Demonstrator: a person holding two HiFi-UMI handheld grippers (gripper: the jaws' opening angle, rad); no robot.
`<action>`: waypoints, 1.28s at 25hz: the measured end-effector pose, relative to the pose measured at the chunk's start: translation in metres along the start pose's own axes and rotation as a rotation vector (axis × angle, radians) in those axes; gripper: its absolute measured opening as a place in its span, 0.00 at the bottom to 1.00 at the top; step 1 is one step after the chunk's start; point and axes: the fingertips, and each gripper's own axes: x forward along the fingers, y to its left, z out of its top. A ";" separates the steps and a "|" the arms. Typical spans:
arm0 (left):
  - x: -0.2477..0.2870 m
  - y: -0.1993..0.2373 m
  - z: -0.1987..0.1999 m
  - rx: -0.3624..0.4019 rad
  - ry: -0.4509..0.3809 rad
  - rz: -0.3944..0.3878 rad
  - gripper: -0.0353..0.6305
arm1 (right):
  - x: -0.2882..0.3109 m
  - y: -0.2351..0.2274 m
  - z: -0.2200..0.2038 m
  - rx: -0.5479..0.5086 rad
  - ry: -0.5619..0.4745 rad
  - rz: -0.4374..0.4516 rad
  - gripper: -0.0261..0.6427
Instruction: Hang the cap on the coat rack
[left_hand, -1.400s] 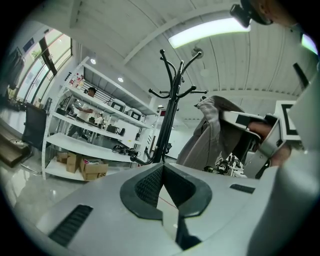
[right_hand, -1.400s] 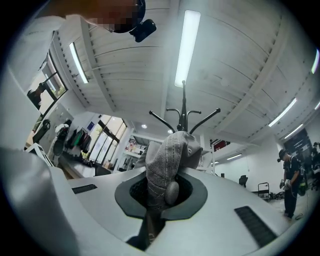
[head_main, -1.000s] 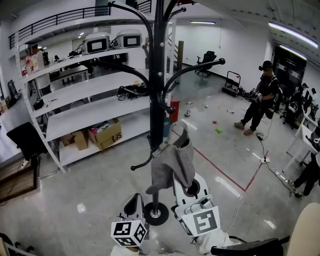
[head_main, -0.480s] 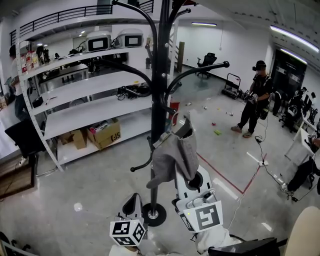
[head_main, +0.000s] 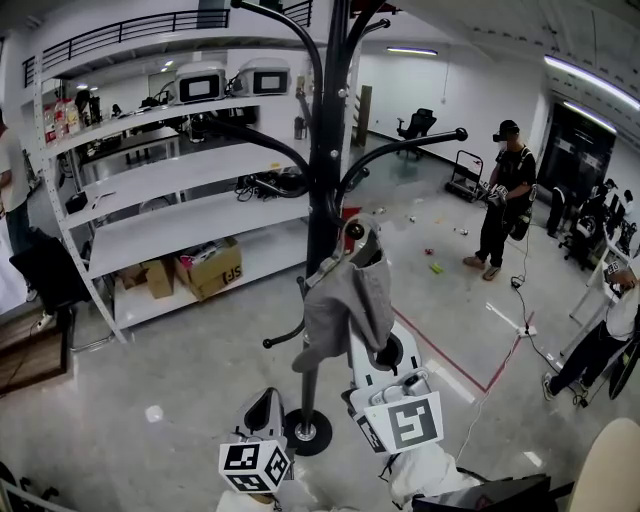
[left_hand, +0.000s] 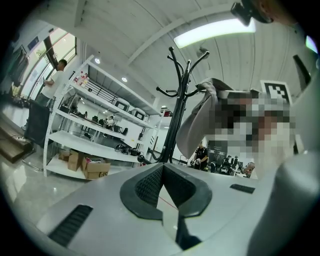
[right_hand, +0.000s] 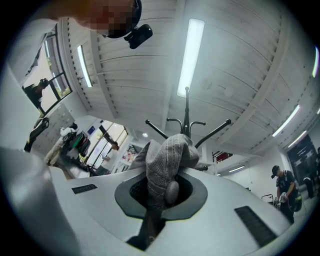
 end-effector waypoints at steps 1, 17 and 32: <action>0.000 0.001 0.000 0.000 0.000 0.001 0.06 | 0.001 -0.001 -0.002 0.005 0.004 -0.001 0.06; 0.003 0.018 -0.001 -0.009 0.015 0.039 0.06 | 0.026 -0.009 -0.023 0.033 0.048 -0.007 0.06; 0.003 0.016 -0.015 -0.023 0.036 0.043 0.06 | 0.034 -0.007 -0.048 0.055 0.097 0.005 0.06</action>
